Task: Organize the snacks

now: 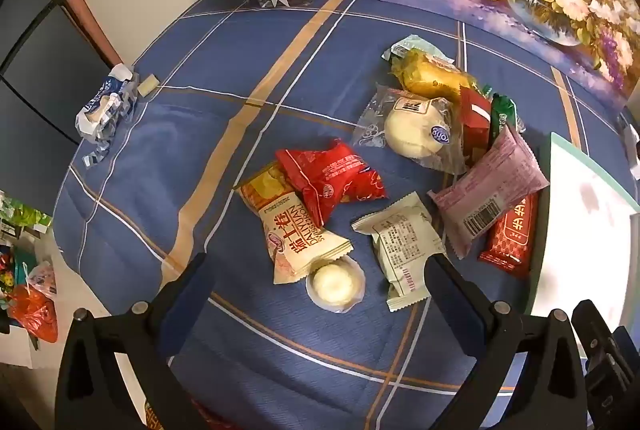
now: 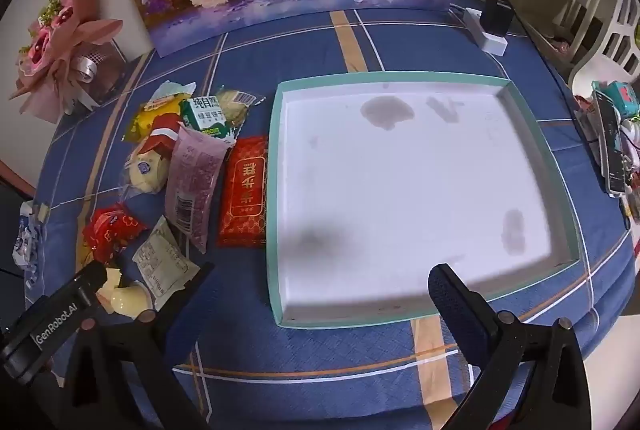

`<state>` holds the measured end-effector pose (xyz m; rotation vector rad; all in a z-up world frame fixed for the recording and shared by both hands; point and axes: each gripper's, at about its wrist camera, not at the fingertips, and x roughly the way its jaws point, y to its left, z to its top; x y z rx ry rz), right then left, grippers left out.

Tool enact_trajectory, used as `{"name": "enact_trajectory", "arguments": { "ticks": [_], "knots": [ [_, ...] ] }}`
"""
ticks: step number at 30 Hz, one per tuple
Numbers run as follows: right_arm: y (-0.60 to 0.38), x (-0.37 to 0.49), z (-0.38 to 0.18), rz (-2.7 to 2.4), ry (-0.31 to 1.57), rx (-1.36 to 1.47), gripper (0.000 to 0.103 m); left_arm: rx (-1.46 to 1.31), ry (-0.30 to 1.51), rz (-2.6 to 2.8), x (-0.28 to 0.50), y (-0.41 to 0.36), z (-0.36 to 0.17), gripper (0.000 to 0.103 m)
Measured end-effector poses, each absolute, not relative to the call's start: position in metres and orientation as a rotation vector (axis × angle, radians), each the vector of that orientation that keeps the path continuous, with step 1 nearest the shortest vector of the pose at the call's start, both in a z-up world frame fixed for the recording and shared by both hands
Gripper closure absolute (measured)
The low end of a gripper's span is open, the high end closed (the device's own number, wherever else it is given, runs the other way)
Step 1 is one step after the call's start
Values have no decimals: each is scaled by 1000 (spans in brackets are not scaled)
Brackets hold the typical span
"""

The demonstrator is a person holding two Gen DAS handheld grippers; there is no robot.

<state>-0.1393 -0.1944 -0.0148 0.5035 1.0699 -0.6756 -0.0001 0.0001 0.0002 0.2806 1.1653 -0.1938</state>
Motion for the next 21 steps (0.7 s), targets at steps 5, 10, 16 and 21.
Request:
{"name": "enact_trajectory", "arguments": {
  "ticks": [5,10,16,21],
  "knots": [
    [-196,-140,-16,-670,1074,505,0,288,1163,-189,0,-1,0,0],
    [-196,-141,-12,-676,1070,498,0,285,1164,-193,1,-17,0,0],
    [-196,-140,-12,-677,1068,499,0,277,1158,-206,0,-8,2,0],
    [-197,-141,-11,-680,1068,500,0,275,1157,-207,0,-8,2,0]
  ]
}}
